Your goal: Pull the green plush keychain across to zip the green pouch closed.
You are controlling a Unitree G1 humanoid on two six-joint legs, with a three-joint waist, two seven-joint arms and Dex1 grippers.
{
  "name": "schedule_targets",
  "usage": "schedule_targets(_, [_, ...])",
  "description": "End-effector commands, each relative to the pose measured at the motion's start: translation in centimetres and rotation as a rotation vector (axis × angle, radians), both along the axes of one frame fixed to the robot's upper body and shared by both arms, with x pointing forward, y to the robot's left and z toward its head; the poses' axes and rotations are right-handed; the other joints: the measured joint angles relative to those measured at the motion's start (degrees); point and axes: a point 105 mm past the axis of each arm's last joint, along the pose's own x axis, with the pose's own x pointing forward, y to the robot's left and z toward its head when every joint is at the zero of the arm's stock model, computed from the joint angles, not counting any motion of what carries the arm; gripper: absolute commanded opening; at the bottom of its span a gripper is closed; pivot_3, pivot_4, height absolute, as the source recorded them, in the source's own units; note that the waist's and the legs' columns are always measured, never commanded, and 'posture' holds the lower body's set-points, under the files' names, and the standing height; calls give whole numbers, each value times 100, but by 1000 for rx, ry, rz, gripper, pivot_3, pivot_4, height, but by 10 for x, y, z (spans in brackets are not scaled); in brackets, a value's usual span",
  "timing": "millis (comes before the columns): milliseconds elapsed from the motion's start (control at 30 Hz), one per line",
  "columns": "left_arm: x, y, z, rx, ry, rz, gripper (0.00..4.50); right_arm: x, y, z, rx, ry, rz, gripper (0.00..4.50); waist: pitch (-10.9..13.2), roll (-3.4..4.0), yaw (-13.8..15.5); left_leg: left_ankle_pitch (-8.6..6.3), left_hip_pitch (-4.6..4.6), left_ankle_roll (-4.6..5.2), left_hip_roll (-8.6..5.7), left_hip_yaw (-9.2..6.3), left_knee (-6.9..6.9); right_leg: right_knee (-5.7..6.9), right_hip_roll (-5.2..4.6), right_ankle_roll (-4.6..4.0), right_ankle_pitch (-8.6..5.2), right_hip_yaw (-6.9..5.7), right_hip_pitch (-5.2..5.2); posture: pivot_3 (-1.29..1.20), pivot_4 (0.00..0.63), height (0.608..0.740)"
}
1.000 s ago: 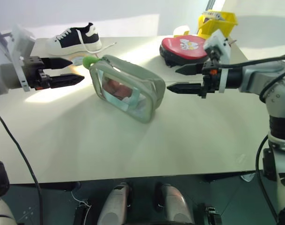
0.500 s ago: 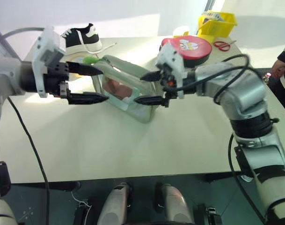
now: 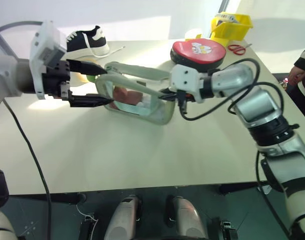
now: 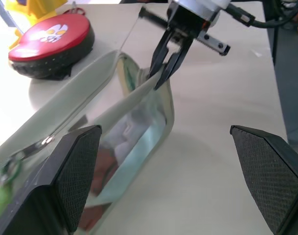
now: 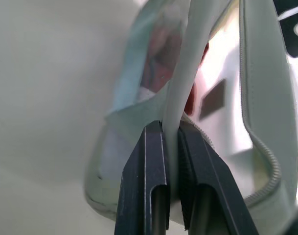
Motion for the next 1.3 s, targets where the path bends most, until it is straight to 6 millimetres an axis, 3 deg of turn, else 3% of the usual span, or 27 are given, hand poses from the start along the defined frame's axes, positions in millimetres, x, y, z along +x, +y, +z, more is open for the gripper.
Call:
schedule_targets(33, [-1,0,7,-1,-41,-3,4500,11,-22,27,-27,-113,-21,36,0,0,-12,-1,1,1,0,1,0,0,0,0,0,2,0,0,150,740])
schedule_targets(200, [3,-7,7,-22,-41,-12,4500,31,-40,7,-33,-87,-61,36,0,-1,-38,0,7,1,7,8,0,3,6,-16,10,12,2,0,150,740])
schedule_targets(300, [3,-6,5,-21,-35,-15,4500,35,-46,4,7,-33,-85,1237,0,-1,-44,1,8,3,7,15,0,5,7,-16,11,20,1,0,150,740])
schedule_targets(433, [3,2,3,-26,-33,9,4500,25,-47,22,45,24,-67,3256,1,0,-48,0,9,4,9,20,0,10,8,-17,11,26,-2,0,150,740])
schedule_targets(533, [1,8,4,-31,-42,29,4500,19,-40,54,136,46,-52,3256,3,3,-55,-1,10,5,10,23,0,10,8,-16,11,29,-4,0,150,740])
schedule_targets(633, [-1,11,6,-35,-44,42,4500,15,-15,72,237,83,-17,3256,5,2,-97,-1,9,5,16,27,0,14,12,-17,11,36,-10,0,150,740])
schedule_targets(800, [-1,11,4,-30,-55,58,4500,25,30,50,246,111,-8,3256,1,-2,-162,-1,22,2,20,30,-11,16,15,-17,12,41,-6,0,150,740])
schedule_targets(1000, [-6,6,7,-29,-70,69,4500,36,53,26,200,144,0,3256,2,-3,-113,-1,14,3,13,33,-6,14,13,-18,13,46,-8,0,150,740])
schedule_targets(1100, [-6,7,6,-26,-82,93,4500,36,54,24,199,161,6,2451,2,-3,-135,-3,14,6,10,35,-4,14,14,-17,14,54,-7,0,150,740])
schedule_targets(1267, [-11,6,12,-54,-87,100,4500,32,55,30,205,155,43,38,2,-3,-158,-2,18,4,16,36,-4,17,23,-11,17,59,-8,0,150,740])
schedule_targets(1300, [-10,8,13,-54,-90,113,4500,29,56,35,202,145,65,38,2,-3,-155,-2,20,4,16,37,-4,18,23,-11,17,61,-8,0,150,740])
